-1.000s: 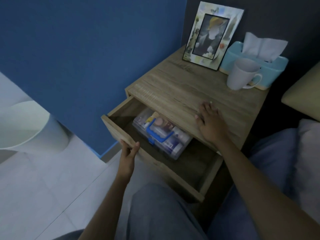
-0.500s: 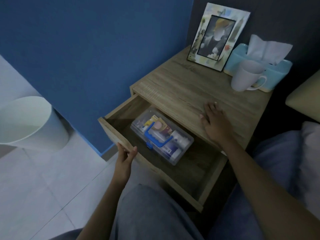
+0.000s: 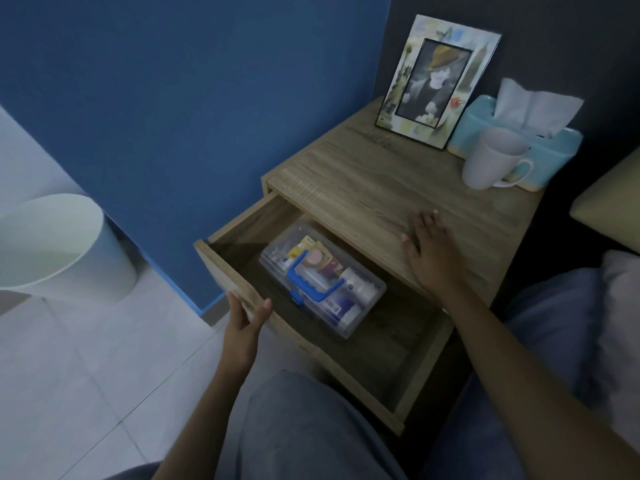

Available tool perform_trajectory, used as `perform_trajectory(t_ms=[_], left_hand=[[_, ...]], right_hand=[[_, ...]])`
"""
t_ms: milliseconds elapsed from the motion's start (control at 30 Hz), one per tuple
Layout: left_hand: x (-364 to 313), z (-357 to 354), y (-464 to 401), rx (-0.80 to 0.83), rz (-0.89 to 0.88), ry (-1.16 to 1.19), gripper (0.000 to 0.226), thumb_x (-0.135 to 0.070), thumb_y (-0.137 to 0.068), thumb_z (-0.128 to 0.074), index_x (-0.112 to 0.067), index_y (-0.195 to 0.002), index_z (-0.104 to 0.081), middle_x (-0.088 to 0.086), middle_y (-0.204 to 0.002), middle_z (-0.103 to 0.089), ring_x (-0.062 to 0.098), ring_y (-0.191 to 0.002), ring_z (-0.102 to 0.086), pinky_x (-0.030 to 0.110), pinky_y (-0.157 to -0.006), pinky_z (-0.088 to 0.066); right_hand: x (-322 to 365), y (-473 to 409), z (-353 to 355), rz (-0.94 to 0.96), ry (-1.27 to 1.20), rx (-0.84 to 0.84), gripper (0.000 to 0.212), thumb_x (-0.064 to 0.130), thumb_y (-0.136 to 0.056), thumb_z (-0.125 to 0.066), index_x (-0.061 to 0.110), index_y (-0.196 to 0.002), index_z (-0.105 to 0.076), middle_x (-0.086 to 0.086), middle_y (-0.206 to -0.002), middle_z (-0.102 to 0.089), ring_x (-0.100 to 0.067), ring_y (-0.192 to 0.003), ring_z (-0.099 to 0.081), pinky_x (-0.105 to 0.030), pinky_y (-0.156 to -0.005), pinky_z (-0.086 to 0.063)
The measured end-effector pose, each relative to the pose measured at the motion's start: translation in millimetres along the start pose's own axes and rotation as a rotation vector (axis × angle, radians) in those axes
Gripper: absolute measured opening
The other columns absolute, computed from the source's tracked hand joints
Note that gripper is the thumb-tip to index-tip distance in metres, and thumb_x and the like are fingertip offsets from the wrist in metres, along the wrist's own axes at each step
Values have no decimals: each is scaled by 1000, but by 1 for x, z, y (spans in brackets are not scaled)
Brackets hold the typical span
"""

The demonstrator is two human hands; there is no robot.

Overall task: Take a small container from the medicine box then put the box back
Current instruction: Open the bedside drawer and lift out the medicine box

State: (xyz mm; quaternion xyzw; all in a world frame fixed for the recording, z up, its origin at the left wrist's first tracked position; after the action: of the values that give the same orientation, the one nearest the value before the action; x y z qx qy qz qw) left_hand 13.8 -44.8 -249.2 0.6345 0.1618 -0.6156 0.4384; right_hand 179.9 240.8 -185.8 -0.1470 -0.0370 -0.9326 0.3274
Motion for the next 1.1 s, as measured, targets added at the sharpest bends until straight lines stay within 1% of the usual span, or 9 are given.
perform_trajectory(t_ms=[133,300,367,467,600,700,900,1033,1100], left_hand=[[-37,2,5,-363,-257,-159,72,-50,-87,-54,-33,-149,-22,-2,-155,-34,22,-138,-37,43,-108,-37],[-91,-1,-28,-522,-688,-710,34,-32,-94,-50,-6,-114,-60,13,-112,-60,29,-106,-51,40,-90,-43],[-101,-9,-56,-355,-578,-799,38,-35,-95,-46,-5,-115,-59,15,-112,-61,30,-104,-56,41,-88,-46],[-101,-24,-95,-86,-229,-772,44,-47,-95,-41,-10,-114,-56,15,-106,-65,25,-94,-63,44,-86,-53],[-90,-36,-128,35,63,-585,61,-62,-89,-40,-9,-115,-57,12,-110,-63,27,-98,-60,39,-85,-46],[-83,-38,-133,135,215,-439,69,-66,-84,-45,-9,-119,-56,8,-103,-54,25,-92,-57,36,-78,-40],[-87,-31,-128,120,63,-446,42,-59,-86,-48,-18,-86,-57,-1,-82,-58,10,-71,-54,26,-62,-39],[-110,-14,-108,68,-103,-513,48,-62,-86,-46,-18,-95,-63,0,-89,-59,16,-81,-55,32,-78,-44],[-130,-2,-95,22,-152,-588,52,-66,-85,-44,-18,-70,-56,-1,-70,-55,19,-74,-52,30,-64,-41]], right_hand=[[42,57,0,-119,-338,-223,61,47,-98,-28,14,-150,-25,-8,-160,-20,-18,-149,-14,-41,-119,-21],[106,141,-37,-177,-715,-83,65,67,-88,-24,40,-147,-20,18,-158,-15,-2,-146,-15,-32,-115,-28],[113,143,-49,-361,-828,-46,67,60,-89,-39,41,-148,-14,10,-158,-21,-9,-142,-29,-37,-108,-41],[107,121,-55,-758,-1139,-48,74,42,-88,-59,35,-149,-18,-3,-146,-42,-13,-119,-51,-22,-76,-47],[105,93,-68,-1103,-1367,17,65,43,-87,-61,20,-143,-38,-11,-135,-54,-27,-119,-57,-46,-99,-47],[117,88,-73,-1154,-1471,52,47,45,-91,-53,17,-129,-52,-9,-112,-64,-25,-101,-64,-45,-94,-50],[128,94,-67,-1140,-1487,20,49,48,-92,-46,21,-133,-47,-10,-117,-63,-24,-102,-64,-47,-94,-50],[138,102,-47,-1095,-1503,73,54,49,-92,-47,25,-140,-41,-10,-123,-61,-26,-106,-62,-44,-92,-47],[142,106,-33,-1075,-1547,123,54,49,-91,-49,25,-139,-42,-10,-122,-62,-26,-105,-63,-46,-93,-48]])
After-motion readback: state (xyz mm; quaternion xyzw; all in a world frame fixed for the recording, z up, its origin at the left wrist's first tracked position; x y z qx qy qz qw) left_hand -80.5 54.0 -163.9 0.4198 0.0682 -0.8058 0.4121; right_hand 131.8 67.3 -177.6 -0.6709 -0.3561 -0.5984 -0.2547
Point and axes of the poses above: each hand's wrist, its own y-axis away from the middle knuckle, its own z-axis out of the back of the hand, x = y × z, the point moved 1 cm from there along -y, towards the middle knuckle
